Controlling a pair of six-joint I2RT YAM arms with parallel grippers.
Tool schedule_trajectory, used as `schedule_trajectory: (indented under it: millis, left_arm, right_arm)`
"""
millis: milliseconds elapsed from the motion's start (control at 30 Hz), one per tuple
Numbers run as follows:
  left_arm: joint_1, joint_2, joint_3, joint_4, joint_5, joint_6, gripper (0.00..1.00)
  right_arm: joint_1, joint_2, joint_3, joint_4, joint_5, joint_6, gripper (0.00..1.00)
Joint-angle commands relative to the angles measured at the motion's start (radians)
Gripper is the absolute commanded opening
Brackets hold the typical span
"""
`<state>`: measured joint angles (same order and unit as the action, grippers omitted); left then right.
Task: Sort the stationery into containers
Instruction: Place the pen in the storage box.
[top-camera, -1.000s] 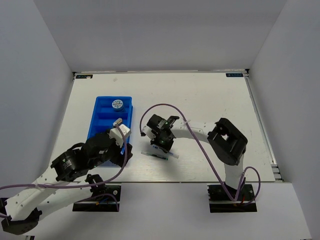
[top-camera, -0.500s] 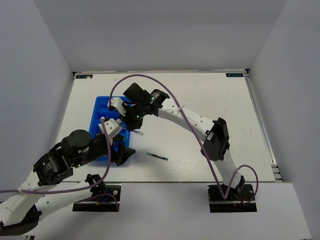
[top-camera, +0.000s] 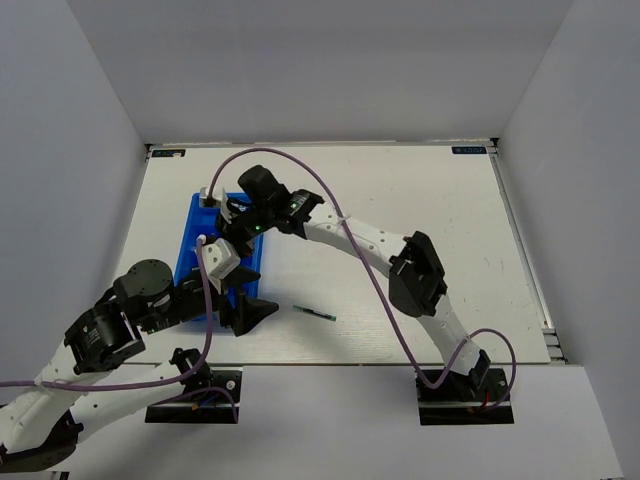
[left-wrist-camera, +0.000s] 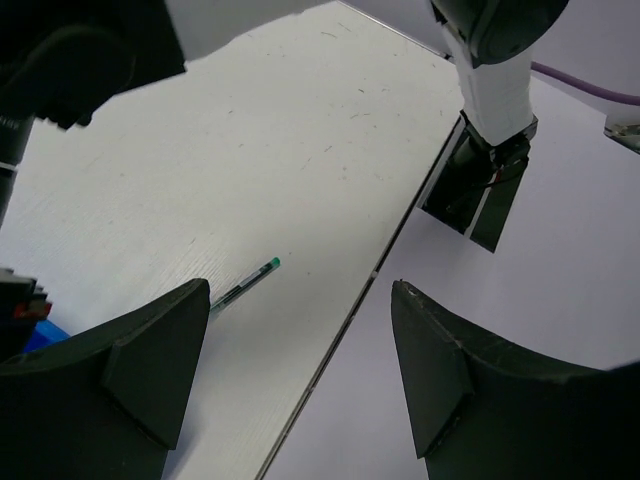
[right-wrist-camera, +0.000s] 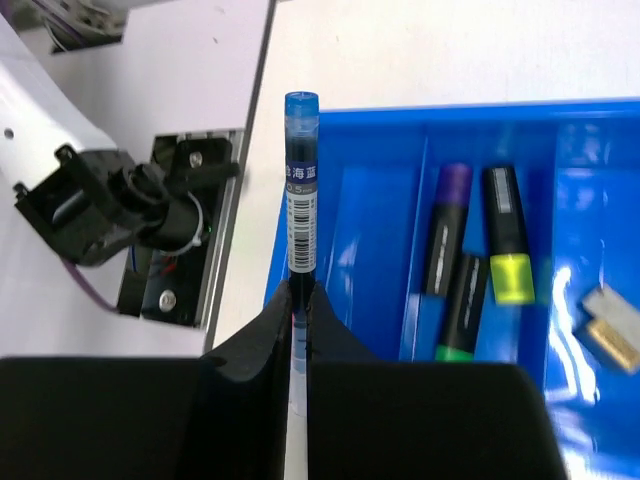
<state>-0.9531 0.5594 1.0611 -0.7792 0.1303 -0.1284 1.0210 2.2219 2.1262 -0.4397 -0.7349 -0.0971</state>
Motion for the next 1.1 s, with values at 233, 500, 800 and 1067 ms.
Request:
schedule_trajectory:
  millis: [233, 500, 800, 1067]
  left_arm:
    - [-0.006, -0.021, -0.058, 0.041, 0.043, -0.014, 0.83]
    - [-0.004, -0.067, -0.102, 0.041, 0.028, -0.022, 0.83]
    - [-0.006, -0.061, -0.102, 0.046, 0.023, -0.031, 0.83]
    - [-0.004, -0.056, -0.079, 0.034, 0.011, -0.039, 0.82]
  right_arm:
    - [0.005, 0.13, 0.008, 0.291, -0.066, 0.031, 0.0]
    - [0.008, 0.145, -0.014, 0.19, -0.032, -0.075, 0.15]
    - [0.011, 0.067, -0.029, 0.162, -0.035, -0.095, 0.42]
    - [0.008, -0.028, -0.048, 0.089, 0.031, -0.131, 0.18]
